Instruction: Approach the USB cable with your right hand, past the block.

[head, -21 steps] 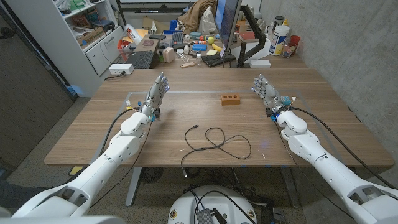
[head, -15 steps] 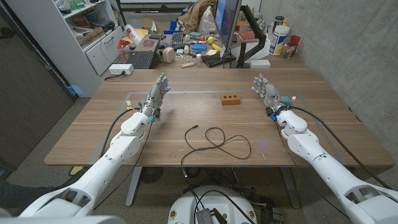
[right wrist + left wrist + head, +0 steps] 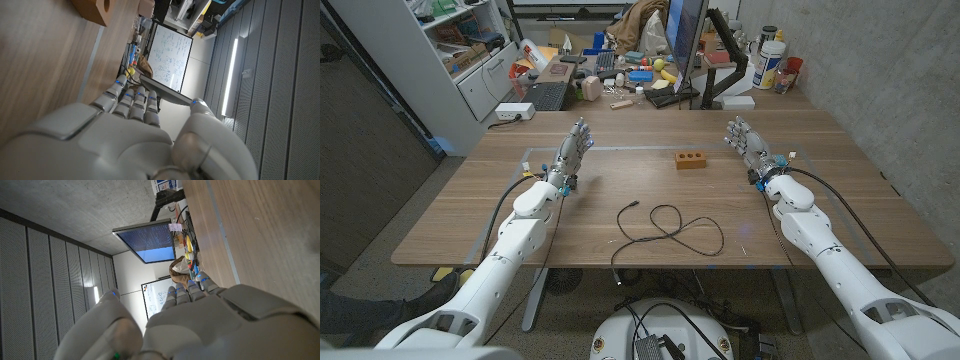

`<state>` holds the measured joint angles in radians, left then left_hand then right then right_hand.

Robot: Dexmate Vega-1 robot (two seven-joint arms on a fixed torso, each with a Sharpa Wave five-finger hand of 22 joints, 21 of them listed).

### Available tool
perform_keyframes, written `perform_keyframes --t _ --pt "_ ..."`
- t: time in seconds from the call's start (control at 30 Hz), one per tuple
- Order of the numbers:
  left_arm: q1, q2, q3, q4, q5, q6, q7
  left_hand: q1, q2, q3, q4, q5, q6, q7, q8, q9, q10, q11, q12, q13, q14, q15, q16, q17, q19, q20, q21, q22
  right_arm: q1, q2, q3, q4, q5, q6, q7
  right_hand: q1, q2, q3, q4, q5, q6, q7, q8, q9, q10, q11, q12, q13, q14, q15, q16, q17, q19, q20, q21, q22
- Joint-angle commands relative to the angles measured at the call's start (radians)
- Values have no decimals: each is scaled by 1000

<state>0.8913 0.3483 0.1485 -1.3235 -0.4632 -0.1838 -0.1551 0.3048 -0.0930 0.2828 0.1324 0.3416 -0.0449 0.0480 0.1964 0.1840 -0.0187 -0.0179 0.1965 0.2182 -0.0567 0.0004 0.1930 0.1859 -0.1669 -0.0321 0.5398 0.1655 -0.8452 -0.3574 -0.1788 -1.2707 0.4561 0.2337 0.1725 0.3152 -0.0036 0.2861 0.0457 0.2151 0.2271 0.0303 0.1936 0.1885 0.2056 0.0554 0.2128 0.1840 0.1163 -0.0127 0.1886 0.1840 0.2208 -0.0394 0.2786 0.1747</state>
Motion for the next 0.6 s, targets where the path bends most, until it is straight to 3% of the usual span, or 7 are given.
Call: perform_keyframes --t 0.03,0.6 --pt "6 -49 -63 -8 56 35 -40 10 6 7 -4 5 5 7 5 2 -6 0 5 0 -10 3 5 2 -18 -37 -4 4 -15 25 59 -22 -46 -15 60 5 2 5 -2 2 7 -3 5 3 6 0 2 2 4 8 2 2 7 -36 -6 3" --pt "3 -74 -87 -6 85 52 -56 17 14 8 -8 8 7 6 4 2 -5 0 6 -7 -9 3 5 2 -14 -32 -15 5 -42 22 82 -64 -77 -10 115 3 4 2 -3 0 1 -6 2 3 0 1 -1 2 0 11 0 2 3 -33 -15 3"
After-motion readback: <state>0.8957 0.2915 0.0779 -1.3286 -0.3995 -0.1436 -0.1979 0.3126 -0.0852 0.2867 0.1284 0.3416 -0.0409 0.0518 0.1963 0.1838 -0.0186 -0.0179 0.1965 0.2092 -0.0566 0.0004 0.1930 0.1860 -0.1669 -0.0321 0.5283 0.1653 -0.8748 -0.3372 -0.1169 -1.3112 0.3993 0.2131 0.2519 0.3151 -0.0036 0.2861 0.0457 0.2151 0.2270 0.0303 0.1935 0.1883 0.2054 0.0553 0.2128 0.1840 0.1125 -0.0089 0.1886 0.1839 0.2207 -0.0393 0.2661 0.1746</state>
